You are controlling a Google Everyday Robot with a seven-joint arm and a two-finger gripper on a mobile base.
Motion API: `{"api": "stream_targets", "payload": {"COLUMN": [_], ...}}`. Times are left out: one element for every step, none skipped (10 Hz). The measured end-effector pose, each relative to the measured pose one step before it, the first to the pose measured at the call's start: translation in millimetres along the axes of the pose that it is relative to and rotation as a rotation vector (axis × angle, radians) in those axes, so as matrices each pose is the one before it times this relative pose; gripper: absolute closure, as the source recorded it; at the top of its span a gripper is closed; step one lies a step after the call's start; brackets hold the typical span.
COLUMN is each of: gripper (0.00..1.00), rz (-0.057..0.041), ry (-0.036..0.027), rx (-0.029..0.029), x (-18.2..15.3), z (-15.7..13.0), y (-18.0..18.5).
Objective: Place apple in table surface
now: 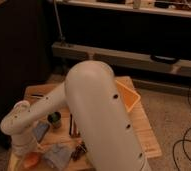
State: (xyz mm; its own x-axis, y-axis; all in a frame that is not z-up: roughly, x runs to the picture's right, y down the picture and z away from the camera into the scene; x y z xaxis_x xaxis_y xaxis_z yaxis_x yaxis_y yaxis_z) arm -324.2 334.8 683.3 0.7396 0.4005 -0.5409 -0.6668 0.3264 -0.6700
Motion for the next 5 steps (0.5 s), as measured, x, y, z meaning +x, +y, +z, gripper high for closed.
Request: {"api": "stream_targets", "payload": {"gripper": [0.2, 0.2, 0.2, 0.22, 0.28], "rz": [-0.00898, -0.01421, -0.01033, -0.00315, -0.00222], "ry": [-0.01346, -0.01339, -0.0126, -0.0113, -0.00559], "rx": [0.012, 0.01413, 0.00852, 0.00851, 0.00312], "x": [-1.31, -1.11, -1.64, -1.22, -1.21], "z": [1.33, 1.46, 0.0, -0.07, 0.22], "y": [-0.54, 1.83, 3.08, -1.59, -0.91]}}
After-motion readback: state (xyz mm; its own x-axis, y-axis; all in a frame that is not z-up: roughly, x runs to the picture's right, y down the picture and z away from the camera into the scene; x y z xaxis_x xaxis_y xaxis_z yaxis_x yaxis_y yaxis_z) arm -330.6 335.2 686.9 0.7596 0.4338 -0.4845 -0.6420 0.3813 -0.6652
